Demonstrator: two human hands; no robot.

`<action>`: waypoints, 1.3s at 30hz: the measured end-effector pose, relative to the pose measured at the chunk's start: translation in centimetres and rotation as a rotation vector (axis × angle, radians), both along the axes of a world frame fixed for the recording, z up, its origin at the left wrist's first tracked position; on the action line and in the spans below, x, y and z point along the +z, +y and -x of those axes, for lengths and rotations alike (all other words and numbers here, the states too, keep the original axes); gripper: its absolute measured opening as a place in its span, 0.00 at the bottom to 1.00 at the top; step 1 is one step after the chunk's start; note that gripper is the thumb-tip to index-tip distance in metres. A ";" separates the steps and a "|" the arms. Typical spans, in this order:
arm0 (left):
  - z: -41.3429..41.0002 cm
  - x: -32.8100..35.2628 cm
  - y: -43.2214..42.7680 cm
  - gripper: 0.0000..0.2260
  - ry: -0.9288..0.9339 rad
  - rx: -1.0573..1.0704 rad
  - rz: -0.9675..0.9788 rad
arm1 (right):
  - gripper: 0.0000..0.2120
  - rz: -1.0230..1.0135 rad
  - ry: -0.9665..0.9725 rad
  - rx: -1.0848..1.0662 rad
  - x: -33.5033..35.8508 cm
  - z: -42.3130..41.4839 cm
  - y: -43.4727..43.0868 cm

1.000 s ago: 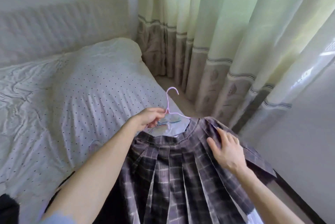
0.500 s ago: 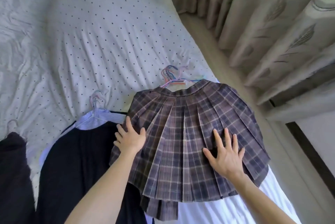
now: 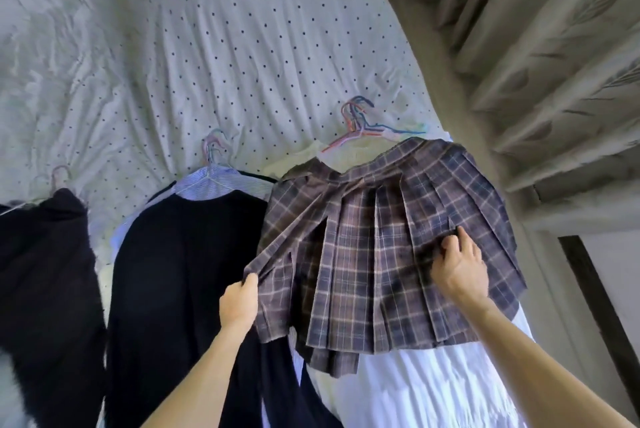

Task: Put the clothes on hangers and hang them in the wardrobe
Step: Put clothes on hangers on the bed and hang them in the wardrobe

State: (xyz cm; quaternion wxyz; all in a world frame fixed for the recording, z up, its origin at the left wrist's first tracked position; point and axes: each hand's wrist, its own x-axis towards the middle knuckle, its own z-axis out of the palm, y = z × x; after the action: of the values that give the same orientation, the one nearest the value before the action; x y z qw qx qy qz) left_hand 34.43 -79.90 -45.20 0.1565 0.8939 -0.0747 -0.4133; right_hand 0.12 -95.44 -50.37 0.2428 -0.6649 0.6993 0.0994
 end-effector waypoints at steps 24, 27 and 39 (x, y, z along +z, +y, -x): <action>6.5 16.7 3.0 0.29 -0.177 -1.665 0.374 | 0.21 0.352 -0.211 -0.412 27.5 -4.0 30.8; 11.2 20.7 4.6 0.30 -0.222 -1.887 0.486 | 0.21 0.463 -0.148 -0.536 30.6 -1.8 37.9; 40.1 34.2 27.5 0.31 -0.146 -2.620 1.188 | 0.18 0.846 0.252 -1.243 38.8 7.5 71.9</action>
State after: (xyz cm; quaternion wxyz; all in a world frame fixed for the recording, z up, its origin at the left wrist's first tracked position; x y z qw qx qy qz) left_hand -5.65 -52.38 -10.97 0.0094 0.0055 -0.9928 -0.1195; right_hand -7.42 -23.50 -11.58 -0.1031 -0.1688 0.9460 -0.2567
